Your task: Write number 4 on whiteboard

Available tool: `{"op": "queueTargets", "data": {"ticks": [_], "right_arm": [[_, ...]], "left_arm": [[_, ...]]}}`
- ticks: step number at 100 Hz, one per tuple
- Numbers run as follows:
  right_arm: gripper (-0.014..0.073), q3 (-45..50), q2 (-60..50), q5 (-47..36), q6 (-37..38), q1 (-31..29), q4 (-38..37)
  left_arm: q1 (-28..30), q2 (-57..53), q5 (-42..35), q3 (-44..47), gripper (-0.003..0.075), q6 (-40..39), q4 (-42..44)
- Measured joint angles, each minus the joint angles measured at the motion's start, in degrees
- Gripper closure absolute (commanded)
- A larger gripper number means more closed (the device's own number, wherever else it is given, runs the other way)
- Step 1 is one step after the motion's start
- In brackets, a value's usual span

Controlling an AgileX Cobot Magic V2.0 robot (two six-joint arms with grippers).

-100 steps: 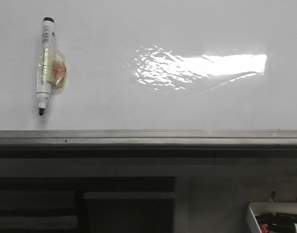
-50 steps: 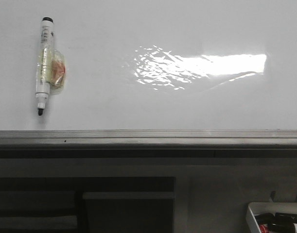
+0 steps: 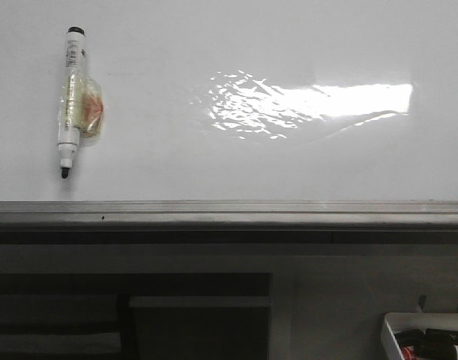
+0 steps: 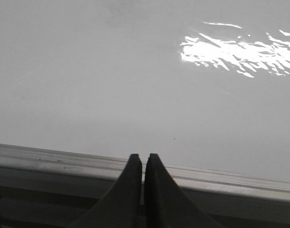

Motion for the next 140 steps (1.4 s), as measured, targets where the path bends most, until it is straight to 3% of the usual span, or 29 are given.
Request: {"op": "queueTargets", "data": {"ticks": [12, 26, 56, 79, 92, 100, 112, 119, 140], "right_arm": [[0.0644, 0.0, 0.0, -0.3, 0.2, 0.0, 1.2], [0.0644, 0.0, 0.0, 6.5, 0.2, 0.0, 1.4], [0.0644, -0.7, 2.3, 14.5, 0.7, 0.0, 8.5], [0.0644, -10.7, 16.9, 27.5, 0.7, 0.0, 8.6], [0.0644, -14.3, 23.1, 27.7, 0.7, 0.1, 8.4], [0.0644, -14.7, 24.5, 25.7, 0.7, 0.3, 8.4], [0.0644, -14.8, 25.1, 24.8, 0.7, 0.5, 8.4], [0.0644, -14.8, 25.1, 24.7, 0.7, 0.7, 8.4], [0.0644, -14.8, 25.1, 25.7, 0.7, 0.7, 8.3]], "left_arm": [[0.0, 0.0, -0.7, 0.0, 0.0741, 0.0, 0.0], [0.0, 0.0, -1.3, 0.0, 0.0741, 0.0, 0.0], [0.0, 0.0, -14.4, 0.0, 0.0741, 0.0, -2.6], [0.0, 5.4, 0.3, -8.2, 0.0741, 0.0, -1.2], [0.0, 12.1, 2.1, -14.4, 0.0738, 0.0, 2.6], [0.0, 15.2, 2.2, -16.7, 0.0679, 0.0, 7.0], [0.0, 19.1, 0.0, -17.6, 0.0461, 0.0, 11.3], [0.0, 21.2, -2.1, -17.6, 0.0376, 0.0, 11.6], [-1.5, 28.4, -16.5, -17.6, 0.0364, 0.0, 9.9]]}}
